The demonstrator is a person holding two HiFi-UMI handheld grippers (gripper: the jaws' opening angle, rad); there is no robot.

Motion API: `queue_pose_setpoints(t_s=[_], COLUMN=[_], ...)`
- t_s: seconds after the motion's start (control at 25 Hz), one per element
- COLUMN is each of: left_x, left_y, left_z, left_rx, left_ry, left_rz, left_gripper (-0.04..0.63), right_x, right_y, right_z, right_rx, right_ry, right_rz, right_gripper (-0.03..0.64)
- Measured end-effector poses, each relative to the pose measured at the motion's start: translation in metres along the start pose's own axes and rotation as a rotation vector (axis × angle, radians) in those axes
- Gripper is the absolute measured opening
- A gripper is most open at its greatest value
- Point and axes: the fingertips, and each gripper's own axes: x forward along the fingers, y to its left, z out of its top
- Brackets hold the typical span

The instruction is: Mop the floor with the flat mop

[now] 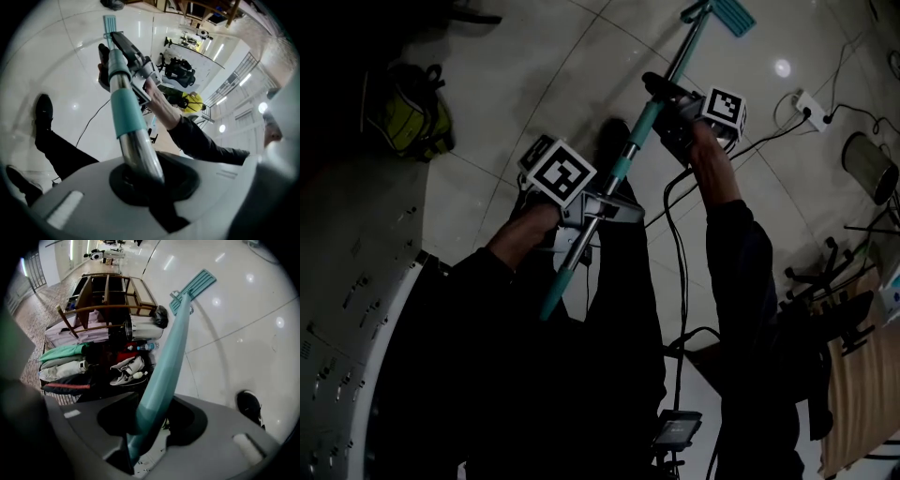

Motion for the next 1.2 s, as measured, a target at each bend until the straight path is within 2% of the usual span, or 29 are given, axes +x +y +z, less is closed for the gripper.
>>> queue_pose_setpoints(t_s=[0.12,0.2,0.28,0.4,0.6,0.84,1.04,1.2], left_x=[0.003,0.005,0.005,0.001,-0.017,-0.053,-0.096,-0.119], left_y=[-0.006,-0.01,-0.011,-0.005,0.016,0.051,0.094,0.13], left_z=[0.032,0.04,0.036,0.003,-0.093,-0.237,-0.356,-0.431], left_rx=[0.013,0.018,0.034,0.06,0.08,0.053,0.036,0.028], left_ry=[0.019,0.027,0.037,0.063,0.096,0.077,0.083,0.101], left_rz=[-0.002,-0.008,-0.007,0.015,0.049,0.03,0.051,0.072], left_gripper=[0.036,0.037,0.037,0.035,0.035,0.041,0.041,0.041], right_x=[-0.003,-0.006,-0.007,-0.006,0.004,0.025,0.053,0.073], right_y=[0.004,0.007,0.011,0.013,0.005,-0.021,-0.049,-0.071], right_z=[0.037,0.048,0.046,0.018,-0.079,-0.241,-0.371,-0.45], right_rx=[-0.016,-0.03,-0.055,-0.104,-0.141,-0.062,-0.04,-0.027], right_ry=[-0.034,-0.037,-0.026,0.007,0.07,0.121,0.158,0.153], right_rz=[-0.01,-0.015,-0.015,-0.022,-0.035,-0.037,-0.045,-0.04], right_gripper=[0.178,0.178,0.179,0.179,0.178,0.178,0.178,0.176])
